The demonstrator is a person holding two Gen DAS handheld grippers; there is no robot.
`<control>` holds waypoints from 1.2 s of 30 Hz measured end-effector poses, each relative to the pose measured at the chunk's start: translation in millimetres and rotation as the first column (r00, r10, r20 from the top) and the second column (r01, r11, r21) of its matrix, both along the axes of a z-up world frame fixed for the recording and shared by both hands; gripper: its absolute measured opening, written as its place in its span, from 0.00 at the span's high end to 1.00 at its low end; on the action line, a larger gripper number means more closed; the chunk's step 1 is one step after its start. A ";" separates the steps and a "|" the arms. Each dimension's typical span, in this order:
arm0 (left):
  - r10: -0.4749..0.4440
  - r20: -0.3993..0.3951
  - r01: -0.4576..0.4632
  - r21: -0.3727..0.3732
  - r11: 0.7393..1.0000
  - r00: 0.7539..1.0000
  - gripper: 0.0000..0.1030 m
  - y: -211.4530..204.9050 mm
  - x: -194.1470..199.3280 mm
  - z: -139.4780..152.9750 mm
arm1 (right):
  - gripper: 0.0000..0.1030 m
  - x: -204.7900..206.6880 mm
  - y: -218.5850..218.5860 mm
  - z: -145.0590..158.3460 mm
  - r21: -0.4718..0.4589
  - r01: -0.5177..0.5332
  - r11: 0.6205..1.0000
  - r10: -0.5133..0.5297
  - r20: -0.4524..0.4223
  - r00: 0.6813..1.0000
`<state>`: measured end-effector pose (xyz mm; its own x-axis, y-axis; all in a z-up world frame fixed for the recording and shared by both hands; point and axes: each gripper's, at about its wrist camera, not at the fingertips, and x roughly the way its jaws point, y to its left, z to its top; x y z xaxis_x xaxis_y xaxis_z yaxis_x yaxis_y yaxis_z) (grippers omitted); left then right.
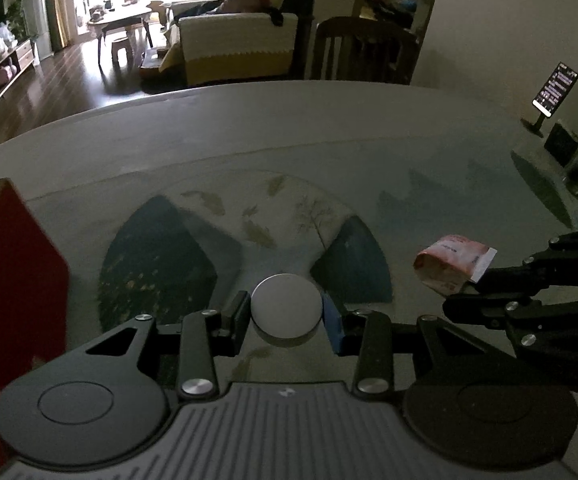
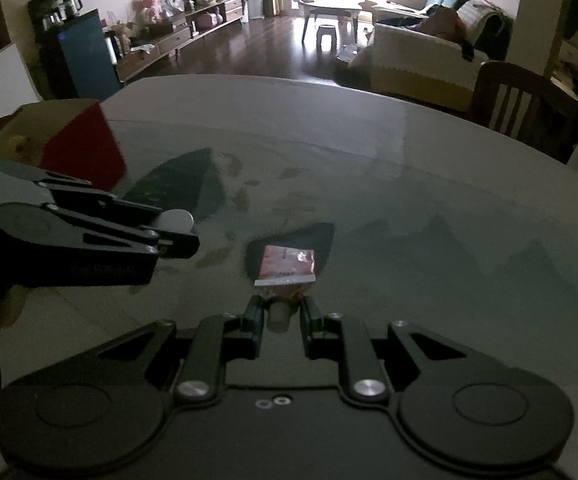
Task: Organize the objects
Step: 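Carry the white-lidded cup and pink packet over the cardboard box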
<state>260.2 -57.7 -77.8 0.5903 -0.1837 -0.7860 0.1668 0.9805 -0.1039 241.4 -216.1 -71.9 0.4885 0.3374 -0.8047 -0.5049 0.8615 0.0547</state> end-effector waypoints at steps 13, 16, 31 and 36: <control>0.010 0.040 -0.007 -0.074 0.997 0.999 0.63 24.9 -57.9 46.7 | 0.83 -52.6 34.1 49.9 0.050 -0.074 0.996 0.072 0.037 0.997; 0.018 0.045 -0.014 -0.087 0.996 0.999 0.63 38.5 -70.7 52.7 | 0.83 -61.5 45.4 60.1 0.061 -0.083 0.995 0.081 0.042 0.996; 0.050 0.088 -0.041 -0.097 0.994 0.995 0.63 130.4 -120.2 80.7 | 0.83 -103.8 133.8 84.4 0.075 -0.142 0.987 0.135 0.082 0.987; 0.064 0.090 -0.056 -0.090 0.994 0.994 0.63 164.6 -129.6 82.7 | 0.83 -111.0 165.4 85.1 0.081 -0.152 0.985 0.145 0.080 0.986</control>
